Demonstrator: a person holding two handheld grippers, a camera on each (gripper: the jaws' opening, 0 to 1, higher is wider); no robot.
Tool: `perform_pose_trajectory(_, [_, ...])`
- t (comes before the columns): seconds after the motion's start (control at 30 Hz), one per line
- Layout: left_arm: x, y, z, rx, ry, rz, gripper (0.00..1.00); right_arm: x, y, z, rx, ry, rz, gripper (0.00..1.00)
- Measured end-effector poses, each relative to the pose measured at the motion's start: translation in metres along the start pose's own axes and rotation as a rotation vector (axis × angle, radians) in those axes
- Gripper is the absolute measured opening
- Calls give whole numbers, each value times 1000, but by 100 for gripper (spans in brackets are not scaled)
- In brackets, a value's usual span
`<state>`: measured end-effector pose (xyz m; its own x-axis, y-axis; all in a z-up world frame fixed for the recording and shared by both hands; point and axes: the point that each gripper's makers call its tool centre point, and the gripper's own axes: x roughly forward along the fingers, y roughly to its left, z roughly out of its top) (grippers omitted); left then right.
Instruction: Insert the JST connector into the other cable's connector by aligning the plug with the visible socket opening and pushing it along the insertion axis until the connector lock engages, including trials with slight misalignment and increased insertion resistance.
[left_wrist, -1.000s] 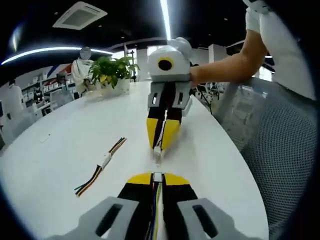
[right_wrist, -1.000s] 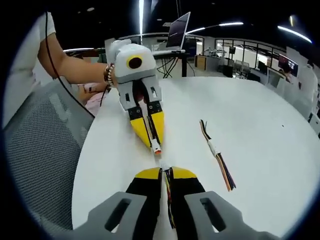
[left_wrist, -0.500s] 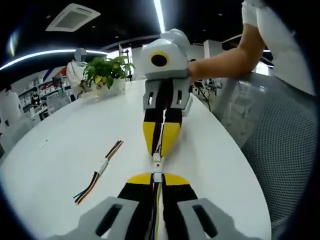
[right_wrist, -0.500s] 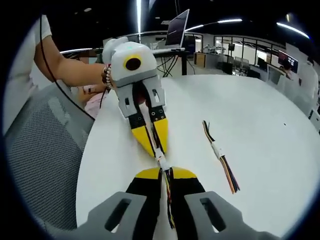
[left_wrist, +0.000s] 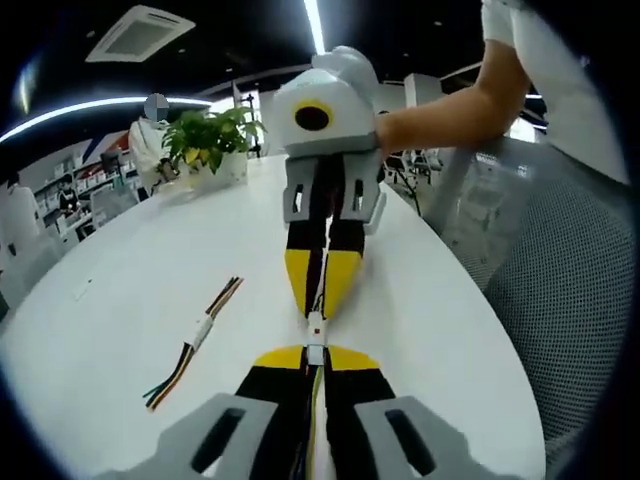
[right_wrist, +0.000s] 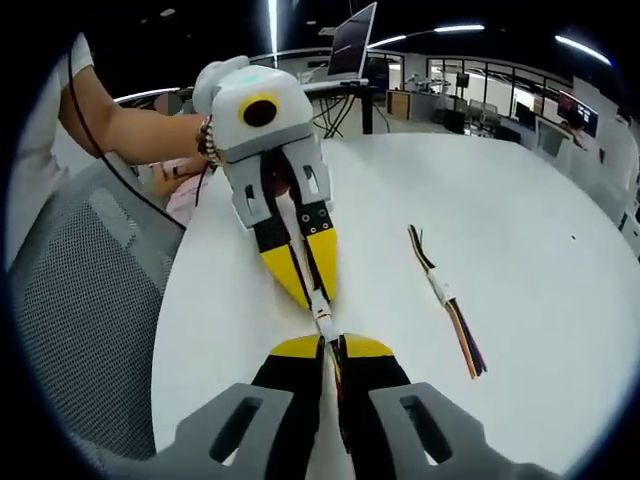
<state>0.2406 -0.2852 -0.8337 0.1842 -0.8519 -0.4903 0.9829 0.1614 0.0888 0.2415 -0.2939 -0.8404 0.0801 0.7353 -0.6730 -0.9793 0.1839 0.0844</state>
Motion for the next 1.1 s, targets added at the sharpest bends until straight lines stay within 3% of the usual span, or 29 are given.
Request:
perform_pose_trajectory(0.5, [7,0,-8,-26,22,-11,0,7,-1,-11,30,56,-3,3])
perform_pose_trajectory(1.1, [11,2,-5,-6,-2,-13,0,9,-1,-7,14,43,-7,3])
